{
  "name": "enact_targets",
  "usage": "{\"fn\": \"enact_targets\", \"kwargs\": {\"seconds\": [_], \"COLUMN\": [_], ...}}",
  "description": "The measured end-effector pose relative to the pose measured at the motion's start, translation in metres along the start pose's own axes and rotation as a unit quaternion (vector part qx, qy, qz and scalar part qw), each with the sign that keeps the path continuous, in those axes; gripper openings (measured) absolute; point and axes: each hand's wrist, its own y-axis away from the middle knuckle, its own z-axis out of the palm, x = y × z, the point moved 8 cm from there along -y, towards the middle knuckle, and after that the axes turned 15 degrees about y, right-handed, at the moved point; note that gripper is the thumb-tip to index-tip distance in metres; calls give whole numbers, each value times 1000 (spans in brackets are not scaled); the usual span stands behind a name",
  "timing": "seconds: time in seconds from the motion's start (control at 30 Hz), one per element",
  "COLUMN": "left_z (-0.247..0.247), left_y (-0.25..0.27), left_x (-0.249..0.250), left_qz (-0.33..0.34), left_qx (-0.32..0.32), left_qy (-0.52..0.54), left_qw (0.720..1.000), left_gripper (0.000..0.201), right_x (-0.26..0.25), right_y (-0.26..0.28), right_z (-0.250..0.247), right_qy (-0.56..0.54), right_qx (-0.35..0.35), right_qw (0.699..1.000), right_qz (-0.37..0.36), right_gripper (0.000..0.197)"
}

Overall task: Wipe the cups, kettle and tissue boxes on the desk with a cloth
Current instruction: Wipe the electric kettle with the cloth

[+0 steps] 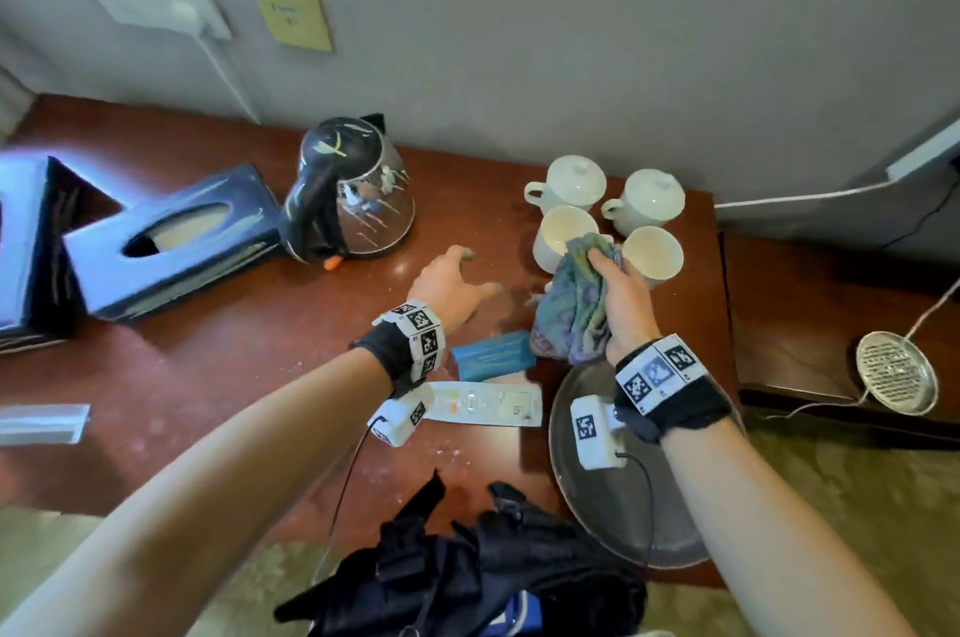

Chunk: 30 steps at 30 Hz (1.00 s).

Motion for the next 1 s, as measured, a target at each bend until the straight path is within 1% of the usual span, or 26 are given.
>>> {"fn": "enact_targets", "kwargs": {"seconds": [0.07, 0.17, 0.23, 0.33, 0.4, 0.47, 0.5, 0.57, 0.63, 0.7, 0.77, 0.93, 1.0], "left_z": [-35, -87, -120, -165, -191, -209, -213, -215, -212, -208, -204, -205, -207], "left_y": [6, 19, 28, 39, 42, 39, 34, 23, 11, -2, -12, -26, -25], "left_x": [-7, -17, -21, -24, -22, -18, -17, -13, -8, -6, -5, -6, -8], "left_qz": [1, 1, 12, 33, 53, 67, 69, 60, 48, 38, 33, 36, 37], "left_qx": [31, 72, 98, 147, 188, 208, 205, 177, 149, 126, 109, 85, 72], "left_qy": [-6, 3, 1, 0, -10, -18, -24, -44, -55, -54, -49, -58, -75], "left_qw": [1000, 997, 995, 989, 981, 976, 976, 981, 986, 990, 992, 994, 994], "left_gripper": [65, 62, 53, 39, 43, 56, 64, 74, 79, 80, 78, 56, 54], "right_x": [-11, -20, -23, -27, -31, -37, -40, -45, -47, -45, -42, -39, -42], "right_y": [4, 9, 12, 17, 21, 23, 23, 25, 26, 26, 25, 25, 28], "right_z": [24, 60, 82, 113, 131, 143, 148, 154, 157, 156, 151, 130, 124], "right_qy": [-7, 9, 27, 48, 54, 60, 63, 64, 60, 53, 49, 53, 57], "right_qx": [-8, -10, -12, -29, -40, -38, -32, -24, -20, -18, -9, 33, 40], "right_qw": [1000, 1000, 999, 998, 997, 997, 997, 997, 997, 997, 998, 998, 996], "right_qz": [-4, -13, -17, -19, -24, -29, -35, -45, -50, -44, -35, -30, -46], "right_gripper": [28, 27, 28, 18, 21, 23, 21, 20, 20, 24, 30, 35, 28]}}
